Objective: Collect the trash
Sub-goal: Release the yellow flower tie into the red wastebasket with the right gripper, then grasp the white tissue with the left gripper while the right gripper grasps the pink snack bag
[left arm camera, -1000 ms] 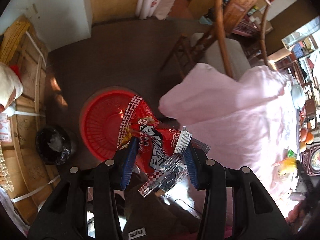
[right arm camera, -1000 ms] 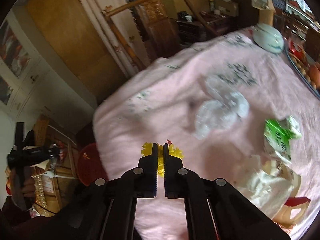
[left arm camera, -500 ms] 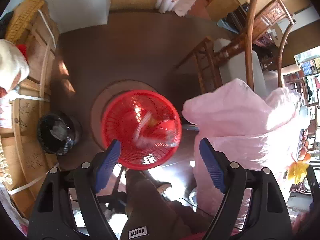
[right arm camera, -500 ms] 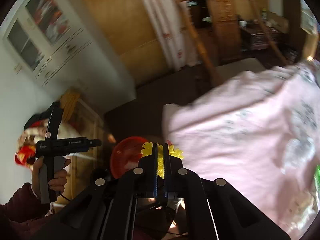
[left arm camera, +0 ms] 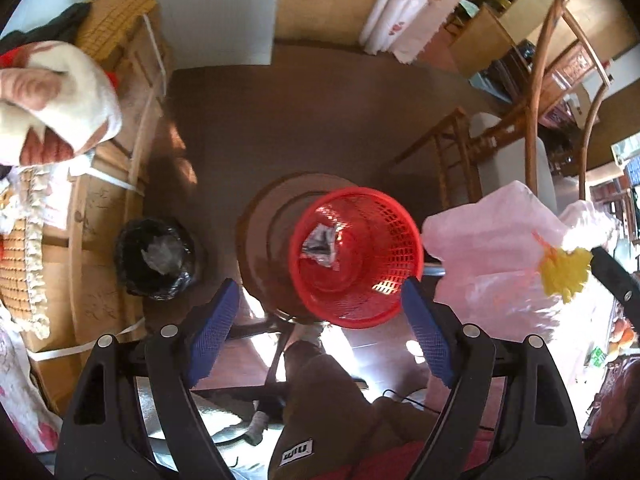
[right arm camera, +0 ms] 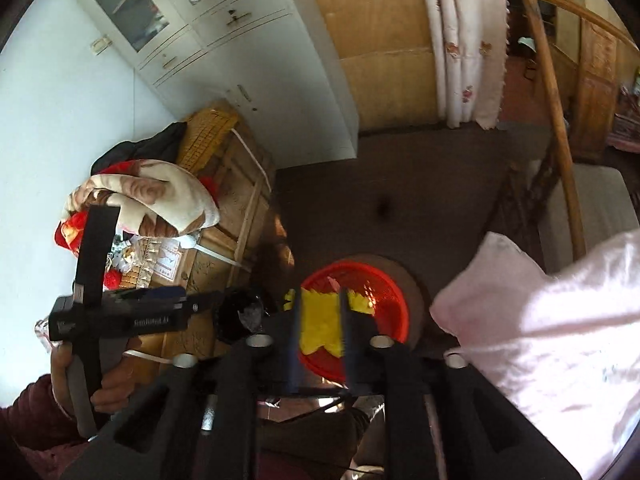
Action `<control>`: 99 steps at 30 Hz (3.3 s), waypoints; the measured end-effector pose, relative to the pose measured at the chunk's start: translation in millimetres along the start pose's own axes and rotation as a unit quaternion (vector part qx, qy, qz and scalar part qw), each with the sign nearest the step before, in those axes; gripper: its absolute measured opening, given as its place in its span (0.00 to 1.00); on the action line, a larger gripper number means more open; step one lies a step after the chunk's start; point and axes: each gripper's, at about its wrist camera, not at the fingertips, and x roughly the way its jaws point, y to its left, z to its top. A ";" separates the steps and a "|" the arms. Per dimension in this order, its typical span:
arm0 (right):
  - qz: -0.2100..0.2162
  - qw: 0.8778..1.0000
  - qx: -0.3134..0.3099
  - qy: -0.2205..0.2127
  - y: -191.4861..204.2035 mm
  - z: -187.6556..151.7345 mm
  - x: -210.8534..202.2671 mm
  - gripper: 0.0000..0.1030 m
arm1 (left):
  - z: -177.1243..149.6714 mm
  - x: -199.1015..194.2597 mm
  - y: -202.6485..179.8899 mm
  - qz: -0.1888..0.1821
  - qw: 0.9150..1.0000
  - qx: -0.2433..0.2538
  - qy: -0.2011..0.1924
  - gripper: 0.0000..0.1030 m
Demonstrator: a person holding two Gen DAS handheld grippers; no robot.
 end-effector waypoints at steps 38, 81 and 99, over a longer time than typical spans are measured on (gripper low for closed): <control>-0.250 0.883 0.345 -0.199 -137.5 -209.5 -194.0 0.50 | -44.8 32.6 -340.0 -0.121 0.899 0.418 0.045 0.81; -0.297 0.726 0.582 -0.217 -156.9 -448.3 -253.9 0.63 | -240.3 14.9 -535.8 -0.217 0.740 0.631 0.082 0.19; -0.306 0.738 0.570 -0.191 -190.6 -437.7 -233.9 0.34 | -218.5 -0.7 -520.4 -0.197 0.761 0.615 0.049 0.19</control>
